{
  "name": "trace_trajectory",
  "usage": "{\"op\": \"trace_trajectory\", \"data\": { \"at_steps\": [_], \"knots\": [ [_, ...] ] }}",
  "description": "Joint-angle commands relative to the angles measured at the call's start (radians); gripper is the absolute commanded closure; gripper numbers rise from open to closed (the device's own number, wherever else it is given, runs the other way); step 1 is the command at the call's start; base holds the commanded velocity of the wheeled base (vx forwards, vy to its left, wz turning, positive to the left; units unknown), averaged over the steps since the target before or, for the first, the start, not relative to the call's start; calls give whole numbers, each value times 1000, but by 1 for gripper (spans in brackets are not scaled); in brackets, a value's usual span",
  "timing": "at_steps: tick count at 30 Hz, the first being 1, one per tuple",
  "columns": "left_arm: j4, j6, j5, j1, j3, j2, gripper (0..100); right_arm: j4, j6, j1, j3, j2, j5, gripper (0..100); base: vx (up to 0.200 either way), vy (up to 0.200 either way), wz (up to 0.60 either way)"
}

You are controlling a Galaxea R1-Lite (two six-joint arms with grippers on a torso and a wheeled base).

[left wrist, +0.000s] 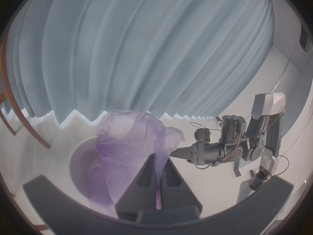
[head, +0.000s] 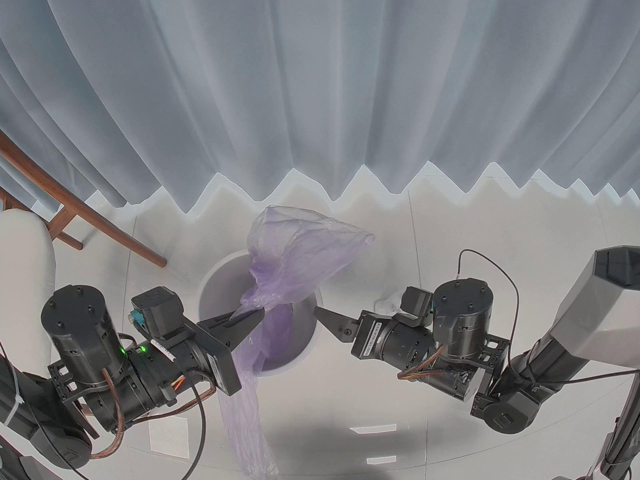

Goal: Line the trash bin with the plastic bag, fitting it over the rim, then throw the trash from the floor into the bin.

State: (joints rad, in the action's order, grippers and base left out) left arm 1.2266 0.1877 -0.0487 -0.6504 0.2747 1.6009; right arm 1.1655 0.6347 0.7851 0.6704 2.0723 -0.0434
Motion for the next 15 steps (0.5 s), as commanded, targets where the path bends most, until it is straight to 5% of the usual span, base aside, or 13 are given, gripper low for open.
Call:
{"op": "trace_trajectory", "data": {
  "at_steps": [1, 15],
  "knots": [
    [1, -10, 0, 8, -9, -1, 100, 0, -1, -12, 14, -12, -4, 0, 0, 0, 0],
    [1, -30, -5, -26, -69, -13, 100, 85, -18, -37, 49, 18, -42, 0, 0, 0, 0]
  ]
}}
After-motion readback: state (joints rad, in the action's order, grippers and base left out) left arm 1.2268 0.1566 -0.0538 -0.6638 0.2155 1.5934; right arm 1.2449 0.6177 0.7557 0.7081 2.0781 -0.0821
